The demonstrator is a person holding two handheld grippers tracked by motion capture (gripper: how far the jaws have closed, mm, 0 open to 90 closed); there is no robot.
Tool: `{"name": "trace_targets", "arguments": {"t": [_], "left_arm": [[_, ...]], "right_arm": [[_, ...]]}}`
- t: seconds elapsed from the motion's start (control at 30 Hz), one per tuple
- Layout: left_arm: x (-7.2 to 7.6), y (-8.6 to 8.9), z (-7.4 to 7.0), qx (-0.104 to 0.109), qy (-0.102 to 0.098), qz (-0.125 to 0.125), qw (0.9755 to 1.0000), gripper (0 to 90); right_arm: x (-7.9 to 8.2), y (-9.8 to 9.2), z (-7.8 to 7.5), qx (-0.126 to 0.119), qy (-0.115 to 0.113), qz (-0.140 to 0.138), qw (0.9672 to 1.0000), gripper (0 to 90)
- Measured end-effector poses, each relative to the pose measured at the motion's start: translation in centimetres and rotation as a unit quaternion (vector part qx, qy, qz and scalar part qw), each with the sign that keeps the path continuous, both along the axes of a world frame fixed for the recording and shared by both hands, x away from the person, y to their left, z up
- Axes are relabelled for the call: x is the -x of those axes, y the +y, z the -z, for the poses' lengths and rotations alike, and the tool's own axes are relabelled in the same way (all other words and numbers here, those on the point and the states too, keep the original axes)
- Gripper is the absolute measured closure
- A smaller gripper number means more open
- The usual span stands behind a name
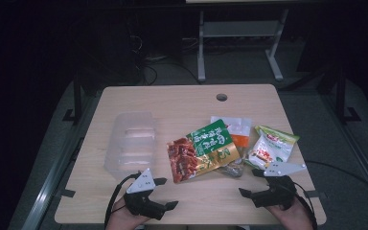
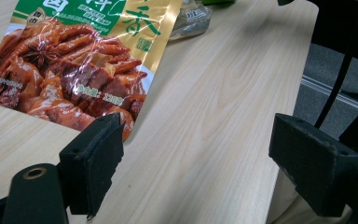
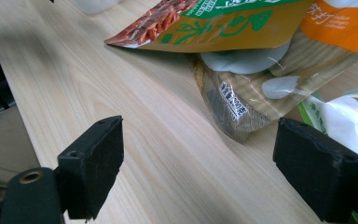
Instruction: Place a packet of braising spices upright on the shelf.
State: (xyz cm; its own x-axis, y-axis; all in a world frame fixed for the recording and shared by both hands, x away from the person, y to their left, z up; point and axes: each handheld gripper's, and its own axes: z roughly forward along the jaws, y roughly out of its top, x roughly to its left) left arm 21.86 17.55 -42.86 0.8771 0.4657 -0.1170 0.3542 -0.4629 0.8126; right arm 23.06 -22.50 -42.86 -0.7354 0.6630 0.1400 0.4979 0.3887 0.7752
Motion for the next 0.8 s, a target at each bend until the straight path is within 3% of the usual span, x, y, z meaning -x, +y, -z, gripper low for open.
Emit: {"name": "trace_targets", "arguments": {"t": [0.37, 0.53, 0.8], "left_arm": [[-0.1, 0.1, 0.0, 0.006, 0.002, -0.002, 1.0, 17.1], [-0.1, 0.0, 0.0, 0.004, -0.001, 0.0, 1.0, 17.1], [0.0, 0.0, -0.1, 0.007, -0.004, 0.001, 1.0, 17.1]], "right_arm": [[-0.6, 0.4, -0.4, -0.011, -0.001, -0.01, 0.9999, 14.8], [-1.2, 0.7, -1.1, -0.019, 0.003, -0.011, 0.9997, 14.3], [-2.1, 1.9, -2.6, -0.01, -0.002, -0.014, 0.9998, 16.7]]}}
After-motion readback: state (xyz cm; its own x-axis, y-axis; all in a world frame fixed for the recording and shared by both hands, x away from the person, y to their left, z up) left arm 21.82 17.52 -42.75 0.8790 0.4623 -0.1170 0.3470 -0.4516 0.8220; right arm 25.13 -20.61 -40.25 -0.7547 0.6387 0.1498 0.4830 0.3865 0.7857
